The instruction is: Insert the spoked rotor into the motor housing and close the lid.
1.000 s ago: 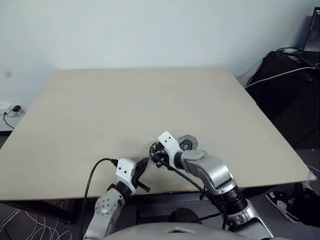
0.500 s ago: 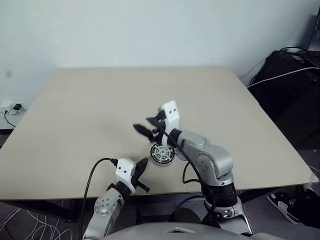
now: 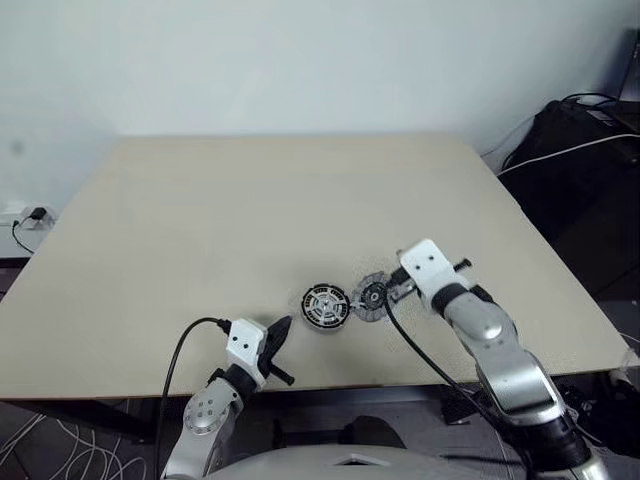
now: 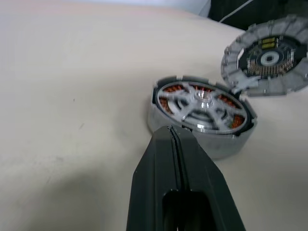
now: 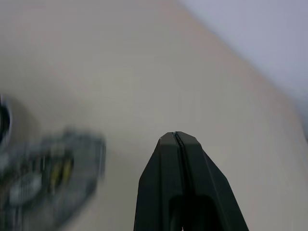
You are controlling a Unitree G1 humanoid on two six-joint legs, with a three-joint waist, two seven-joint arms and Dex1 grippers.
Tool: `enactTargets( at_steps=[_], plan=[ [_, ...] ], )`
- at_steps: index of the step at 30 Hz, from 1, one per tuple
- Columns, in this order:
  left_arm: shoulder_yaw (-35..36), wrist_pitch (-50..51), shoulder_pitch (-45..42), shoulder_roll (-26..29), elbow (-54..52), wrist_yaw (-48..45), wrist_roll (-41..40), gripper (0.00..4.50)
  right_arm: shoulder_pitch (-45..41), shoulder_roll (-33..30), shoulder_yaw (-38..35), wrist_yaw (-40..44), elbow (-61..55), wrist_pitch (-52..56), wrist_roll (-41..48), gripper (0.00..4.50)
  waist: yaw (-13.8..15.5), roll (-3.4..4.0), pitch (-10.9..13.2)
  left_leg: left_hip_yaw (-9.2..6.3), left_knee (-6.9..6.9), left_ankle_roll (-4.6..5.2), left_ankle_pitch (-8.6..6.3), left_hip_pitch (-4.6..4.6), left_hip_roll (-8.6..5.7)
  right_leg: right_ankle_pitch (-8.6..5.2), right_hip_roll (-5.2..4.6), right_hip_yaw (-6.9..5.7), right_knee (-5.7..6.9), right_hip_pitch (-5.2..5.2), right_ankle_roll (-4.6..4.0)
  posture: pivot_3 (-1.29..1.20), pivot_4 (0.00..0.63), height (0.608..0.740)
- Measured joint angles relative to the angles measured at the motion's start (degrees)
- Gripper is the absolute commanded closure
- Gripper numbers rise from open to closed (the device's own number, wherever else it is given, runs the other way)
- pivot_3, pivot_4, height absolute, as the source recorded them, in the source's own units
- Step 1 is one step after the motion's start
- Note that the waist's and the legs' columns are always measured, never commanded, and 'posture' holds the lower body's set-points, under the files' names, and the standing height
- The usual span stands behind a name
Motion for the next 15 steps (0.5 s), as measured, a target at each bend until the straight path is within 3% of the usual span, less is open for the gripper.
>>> enactTargets(
  at_steps=[8, 15],
  plan=[
    [0.1, 0.6, -0.5, 1.0, -0.1, 0.0, 0.0, 4.50, 8.7, -0.1, -1.9, 4.0, -0.7, 0.0, 1.7, 4.49, 0.0, -0.15, 0.1, -0.02, 0.06, 0.03, 0.00, 0.11, 0.01, -0.06, 0.05, 0.00, 0.01, 0.12, 0.32, 0.00, 0.000, 0.740],
    [0.0, 1.9, -1.2, 1.3, -0.8, -0.1, -0.1, 4.50, 9.9, 3.5, -0.5, 8.1, -1.0, -3.7, 6.7, 4.49, 0.0, -0.23, 0.1, -0.03, 0.09, 0.03, 0.00, 0.12, 0.02, -0.04, 0.05, 0.02, 0.00, 0.14, 0.33, 0.00, 0.000, 0.740]
  ],
)
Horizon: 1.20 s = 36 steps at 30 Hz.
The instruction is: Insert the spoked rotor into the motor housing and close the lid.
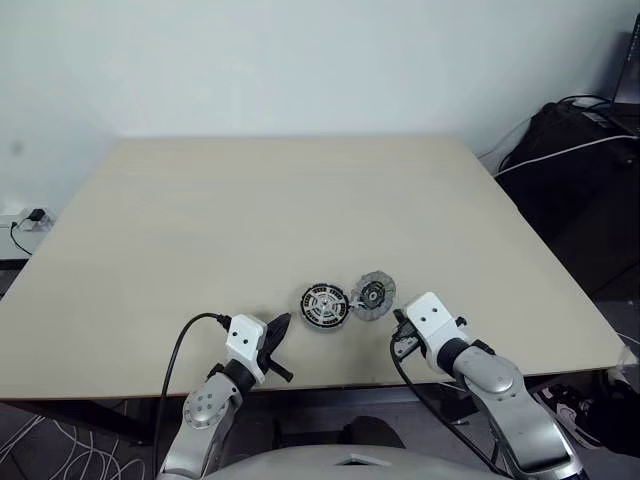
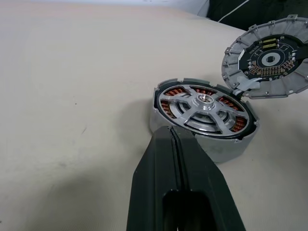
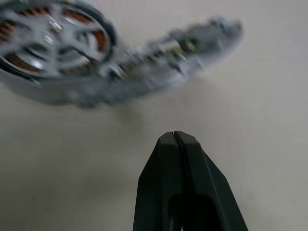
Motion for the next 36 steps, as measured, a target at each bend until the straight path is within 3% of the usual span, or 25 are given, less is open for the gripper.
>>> enactTargets(
  at_steps=[12, 36],
  plan=[
    [-0.1, 1.1, 0.9, -0.1, -1.8, 0.2, 0.0, 4.50, -2.8, 4.9, -1.2, 3.6, 0.0, -3.6, 8.1, 4.49, 0.0, -0.03, 0.0, 0.00, -0.02, 0.00, 0.00, 0.00, 0.01, 0.10, -0.01, 0.03, 0.00, -0.02, -0.18, 0.00, 0.000, 0.740],
    [-0.1, 1.2, 1.1, -0.4, -2.1, 0.6, 0.0, 4.50, -12.4, 12.7, 7.9, 3.7, 19.0, -8.4, 6.6, 4.49, 0.0, 0.01, 0.0, 0.00, -0.03, -0.01, 0.00, -0.01, 0.00, 0.12, -0.08, 0.04, 0.01, -0.03, -0.22, 0.00, 0.000, 0.740]
  ],
)
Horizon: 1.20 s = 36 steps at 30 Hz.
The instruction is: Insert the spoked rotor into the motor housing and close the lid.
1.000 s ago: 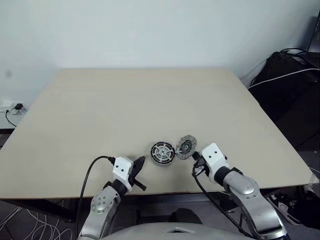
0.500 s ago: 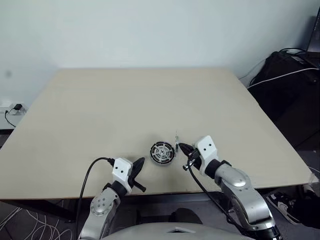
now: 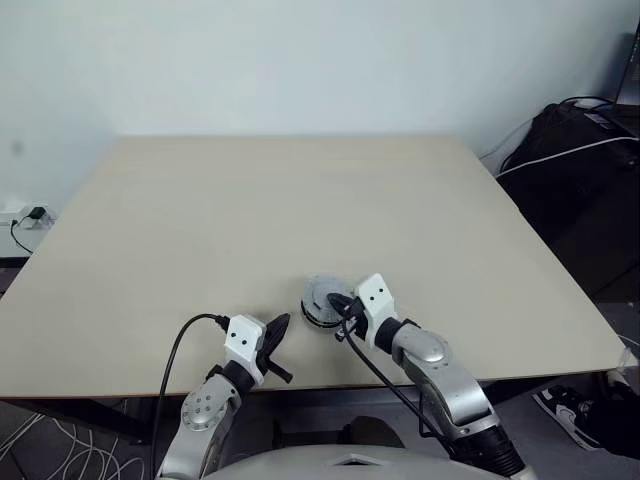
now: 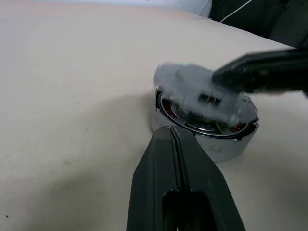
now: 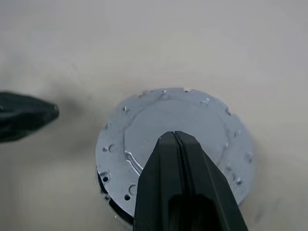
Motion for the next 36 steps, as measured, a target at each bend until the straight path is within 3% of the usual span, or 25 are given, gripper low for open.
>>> enactTargets(
  at_steps=[10, 11, 14, 25, 36],
  plan=[
    [0.0, 0.0, -0.6, -0.1, 0.0, -0.1, 0.0, 4.50, -0.6, -0.1, 0.9, 1.4, 1.6, -1.6, -0.3, 4.49, 0.0, 0.09, -0.4, 0.00, -0.03, 0.00, 0.00, 0.06, 0.00, 0.00, -0.03, 0.01, 0.03, 0.03, 0.00, 0.00, 0.000, 0.740],
    [0.0, 0.0, -0.6, 0.0, 0.0, -0.1, 0.0, 4.50, -0.3, -0.2, 0.8, 1.7, 1.1, -1.5, 0.1, 4.31, 0.0, 0.10, -0.4, 0.00, -0.03, 0.00, 0.00, 0.06, 0.00, 0.00, -0.03, 0.01, 0.03, 0.02, -0.01, 0.00, 0.000, 0.740],
    [0.0, 0.0, -0.6, 0.0, 0.0, -0.1, 0.0, 4.50, -0.3, -0.1, 0.1, 2.1, -1.7, -1.4, 1.3, 3.60, 0.0, 0.15, -0.3, 0.00, -0.03, 0.00, 0.00, 0.04, 0.00, 0.00, -0.05, 0.01, 0.03, 0.00, -0.01, 0.00, 0.000, 0.740],
    [0.0, -0.1, -0.8, 0.0, 0.1, -0.5, 0.0, 4.50, -3.5, -0.7, -0.2, 3.8, 0.7, -1.3, 1.7, 0.02, 0.0, 0.15, -0.3, 0.00, -0.04, 0.00, 0.00, 0.04, 0.00, 0.00, -0.05, 0.01, 0.02, 0.00, -0.02, 0.00, 0.000, 0.740],
    [0.3, -0.2, -0.3, 0.1, 0.1, -0.1, 0.0, 4.50, -6.9, 0.3, 0.5, 5.4, 7.3, -1.5, 1.7, 0.02, 0.0, 0.16, -0.3, 0.00, -0.05, 0.00, 0.00, 0.02, -0.01, 0.00, -0.07, 0.02, 0.02, -0.02, -0.03, 0.00, 0.000, 0.740]
  ],
)
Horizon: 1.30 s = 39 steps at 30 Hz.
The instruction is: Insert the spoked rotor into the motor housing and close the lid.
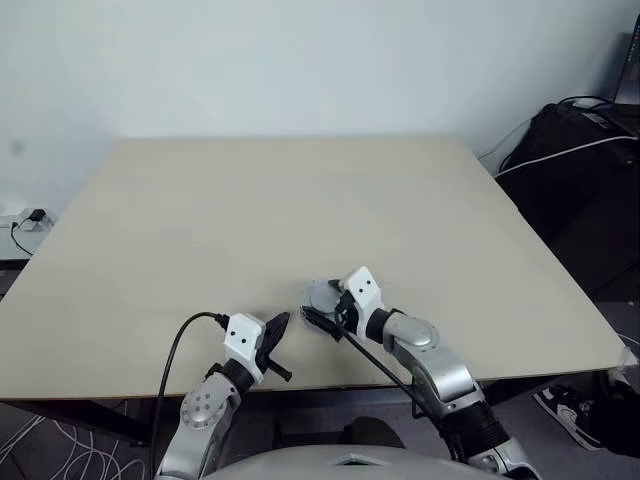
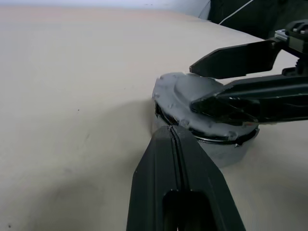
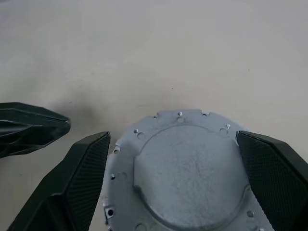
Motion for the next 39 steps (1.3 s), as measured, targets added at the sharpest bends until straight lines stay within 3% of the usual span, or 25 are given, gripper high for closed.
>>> enactTargets(
  at_steps=[9, 15, 39],
  plan=[
    [0.5, 0.0, 0.2, 0.0, 0.0, 0.1, 0.0, 4.50, -0.4, -0.4, -0.4, -0.5, 2.3, -0.7, -0.4, 0.02, 0.0, 0.02, 0.0, 0.00, -0.02, 0.00, 0.00, -0.02, 0.00, 0.00, -0.02, 0.01, 0.00, -0.03, -0.01, 0.00, 0.000, 0.740],
    [0.6, 0.0, 0.2, 0.0, 0.0, 0.1, 0.0, 4.50, 0.0, -0.4, -0.9, -0.5, 2.0, -0.7, -0.2, 1.32, 0.0, 0.03, 0.0, 0.00, -0.02, 0.00, 0.00, -0.04, 0.00, 0.00, -0.04, 0.00, 0.00, -0.04, -0.01, 0.00, 0.000, 0.740],
    [0.4, 0.0, 0.2, -0.1, 0.0, 0.0, 0.0, 4.50, -0.4, -3.6, 0.7, 2.8, 0.2, 1.2, -1.1, 1.31, 0.1, 0.17, -0.1, 0.00, -0.02, 0.00, 0.00, -0.06, -0.02, -0.01, -0.06, -0.02, -0.02, -0.04, -0.01, 0.00, 0.000, 0.740]
  ],
)
